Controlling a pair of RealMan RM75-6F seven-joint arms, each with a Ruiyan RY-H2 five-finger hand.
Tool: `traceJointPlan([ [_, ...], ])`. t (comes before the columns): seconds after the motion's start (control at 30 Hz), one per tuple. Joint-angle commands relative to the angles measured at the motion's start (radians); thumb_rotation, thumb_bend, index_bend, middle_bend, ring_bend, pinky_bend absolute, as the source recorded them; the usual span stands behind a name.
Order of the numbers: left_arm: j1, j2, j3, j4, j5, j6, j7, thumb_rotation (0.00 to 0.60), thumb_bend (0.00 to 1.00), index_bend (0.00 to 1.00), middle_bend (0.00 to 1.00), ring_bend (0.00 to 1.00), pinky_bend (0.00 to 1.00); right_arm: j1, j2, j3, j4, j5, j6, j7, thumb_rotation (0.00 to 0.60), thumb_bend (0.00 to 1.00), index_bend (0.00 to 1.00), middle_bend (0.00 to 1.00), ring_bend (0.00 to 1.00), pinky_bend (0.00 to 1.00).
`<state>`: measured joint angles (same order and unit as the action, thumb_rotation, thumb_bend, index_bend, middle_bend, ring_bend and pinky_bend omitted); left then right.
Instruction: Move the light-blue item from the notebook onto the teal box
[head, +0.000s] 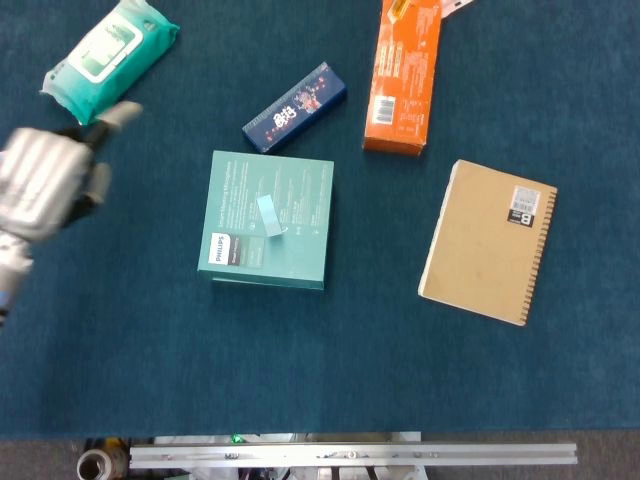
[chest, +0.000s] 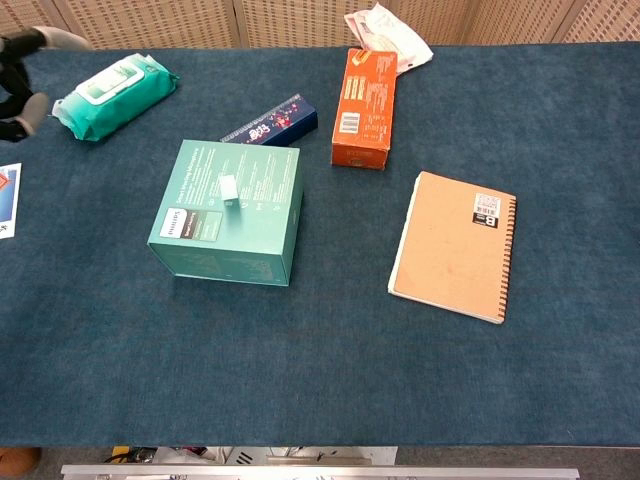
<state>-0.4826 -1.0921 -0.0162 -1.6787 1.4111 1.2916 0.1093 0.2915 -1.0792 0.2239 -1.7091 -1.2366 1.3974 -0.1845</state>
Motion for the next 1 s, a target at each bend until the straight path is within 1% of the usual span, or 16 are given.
traceJointPlan([
  [0.03, 0.104, -0.015, -0.007, 0.073, -0.044, 0.111, -0.040, 0.600, 0.50, 0.13, 0.40, 0.35, 0.51, -0.028, -0.009, -0.018, 0.026, 0.016, 0.021, -0.020, 0.600, 0.24, 0.57, 0.57, 0.52, 0.67],
  [0.13, 0.162, -0.029, -0.009, 0.111, -0.071, 0.165, -0.060, 0.600, 0.50, 0.13, 0.37, 0.31, 0.45, -0.054, -0.013, -0.036, 0.035, 0.010, 0.038, -0.012, 0.600, 0.23, 0.53, 0.52, 0.47, 0.63],
  [0.2, 0.198, -0.033, -0.007, 0.125, -0.081, 0.193, -0.075, 0.600, 0.50, 0.13, 0.37, 0.31, 0.44, -0.073, -0.020, -0.047, 0.048, 0.006, 0.060, -0.021, 0.600, 0.23, 0.51, 0.50, 0.45, 0.61],
  [0.3, 0.239, -0.037, -0.003, 0.146, -0.080, 0.233, -0.082, 0.600, 0.50, 0.13, 0.37, 0.31, 0.43, -0.093, -0.032, -0.058, 0.068, 0.014, 0.079, -0.052, 0.600, 0.24, 0.51, 0.49, 0.44, 0.61],
  [0.47, 0.310, -0.035, 0.005, 0.143, -0.071, 0.299, -0.070, 0.600, 0.50, 0.13, 0.37, 0.31, 0.43, -0.129, -0.032, -0.078, 0.042, 0.007, 0.098, -0.046, 0.600, 0.24, 0.51, 0.49, 0.43, 0.61],
  [0.7, 0.344, -0.044, 0.020, 0.138, -0.031, 0.304, -0.053, 0.600, 0.50, 0.14, 0.37, 0.31, 0.42, -0.145, -0.029, -0.092, 0.014, -0.009, 0.095, -0.057, 0.600, 0.24, 0.51, 0.49, 0.43, 0.61],
  [1.0, 0.357, -0.060, 0.008, 0.142, -0.017, 0.282, -0.039, 0.600, 0.50, 0.14, 0.37, 0.31, 0.41, -0.154, -0.019, -0.104, -0.023, -0.004, 0.066, -0.069, 0.600, 0.24, 0.51, 0.49, 0.43, 0.61],
])
